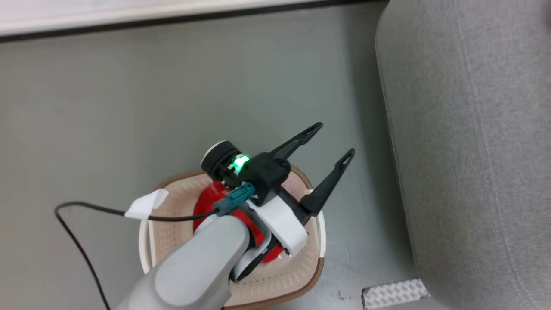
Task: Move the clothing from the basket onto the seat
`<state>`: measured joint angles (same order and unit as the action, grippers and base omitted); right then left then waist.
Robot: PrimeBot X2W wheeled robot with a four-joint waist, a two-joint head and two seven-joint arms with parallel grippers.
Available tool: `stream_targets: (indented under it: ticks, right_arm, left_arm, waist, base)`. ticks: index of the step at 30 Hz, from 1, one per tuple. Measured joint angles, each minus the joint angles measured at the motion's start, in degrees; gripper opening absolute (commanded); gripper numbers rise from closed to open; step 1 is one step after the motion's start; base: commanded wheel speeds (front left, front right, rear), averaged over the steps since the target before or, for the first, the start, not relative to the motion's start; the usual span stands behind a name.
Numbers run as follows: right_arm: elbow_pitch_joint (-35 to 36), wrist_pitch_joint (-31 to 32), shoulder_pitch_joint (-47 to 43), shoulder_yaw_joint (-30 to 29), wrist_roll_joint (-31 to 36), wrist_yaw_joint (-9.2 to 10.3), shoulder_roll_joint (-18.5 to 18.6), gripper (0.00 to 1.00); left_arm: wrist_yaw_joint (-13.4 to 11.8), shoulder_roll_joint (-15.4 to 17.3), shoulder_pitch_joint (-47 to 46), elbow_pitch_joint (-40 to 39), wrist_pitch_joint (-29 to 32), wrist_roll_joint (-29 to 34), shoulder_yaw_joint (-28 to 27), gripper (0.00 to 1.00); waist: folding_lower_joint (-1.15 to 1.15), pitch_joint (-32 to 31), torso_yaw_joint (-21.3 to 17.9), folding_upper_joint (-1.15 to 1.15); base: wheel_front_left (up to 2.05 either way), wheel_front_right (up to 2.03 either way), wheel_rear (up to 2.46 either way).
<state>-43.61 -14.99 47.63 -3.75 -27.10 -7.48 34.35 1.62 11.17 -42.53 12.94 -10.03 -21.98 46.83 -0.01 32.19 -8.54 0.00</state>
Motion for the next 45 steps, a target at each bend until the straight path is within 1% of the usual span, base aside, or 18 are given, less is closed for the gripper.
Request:
stream_targets:
  ticks: [5, 11, 17, 22, 26, 30, 36, 39, 45]
  right_arm:
    - [10.14, -0.03, -9.00, -2.31, 0.33, 0.00, -0.78, 1.00]
    - [19.91, -0.07, -17.97, -4.53, 3.36, 0.00, -4.50, 1.00]
    - [26.59, -0.10, -25.97, -4.78, 7.31, 0.00, -8.68, 1.00]
    - [30.40, 1.65, -32.12, -4.15, 9.45, 0.00, -12.32, 1.00]
    - [31.96, 2.34, -36.71, -2.72, 10.15, 0.00, -15.82, 1.00]
    - [32.59, 2.29, -40.60, -0.92, 11.50, 0.00, -18.92, 1.00]
    - [31.32, 1.30, -45.02, 1.51, 13.28, 0.00, -22.72, 1.00]
    - [30.43, 0.77, -47.31, 2.16, 13.82, 0.00, -24.63, 1.00]
    - [28.91, 0.21, -50.08, 2.66, 15.25, 0.00, -27.74, 1.00]
  left_arm:
    - [-0.86, 0.75, 2.57, 1.57, -1.37, -1.29, -1.08, 1.00]
    - [-2.33, 2.20, 7.05, 2.76, -2.79, -3.44, -2.89, 1.00]
    - [-4.04, 3.48, 12.23, 3.05, -4.19, -4.92, -4.79, 1.00]
    - [-6.31, 4.94, 17.05, 3.45, -4.74, -5.99, -7.70, 1.00]
    - [-7.97, 5.90, 21.03, 3.59, -5.02, -6.39, -10.67, 1.00]
    - [-9.24, 5.97, 25.17, 2.60, -5.06, -5.79, -14.33, 1.00]
    - [-9.13, 5.19, 31.57, 2.07, -5.10, -3.87, -19.16, 1.00]
    - [-8.64, 4.15, 33.94, 2.03, -5.10, -2.83, -21.38, 1.00]
    - [-6.65, 2.34, 36.49, 1.72, -5.10, -0.40, -24.94, 1.00]
  waist:
    - [0.00, -4.13, 0.82, 0.00]
    - [-0.01, -9.75, 1.90, 0.00]
    - [-0.01, -15.59, 3.56, 0.00]
    - [-0.01, -20.03, 5.60, 0.00]
    - [-0.02, -23.27, 7.54, 0.00]
    - [-0.01, -26.13, 9.64, 0.00]
    - [-0.01, -30.02, 12.33, 0.00]
    - [-0.01, -31.70, 13.55, 0.00]
    - [-0.01, -33.79, 15.22, 0.00]
  base:
    - [0.00, 0.00, 0.00]
    - [0.00, 0.00, 0.00]
    - [0.00, 0.00, 0.00]
    - [0.00, 0.00, 0.00]
    - [0.00, 0.00, 0.00]
    - [0.00, 0.00, 0.00]
    - [0.00, 0.00, 0.00]
    - [0.00, 0.00, 0.00]
    - [0.00, 0.00, 0.00]
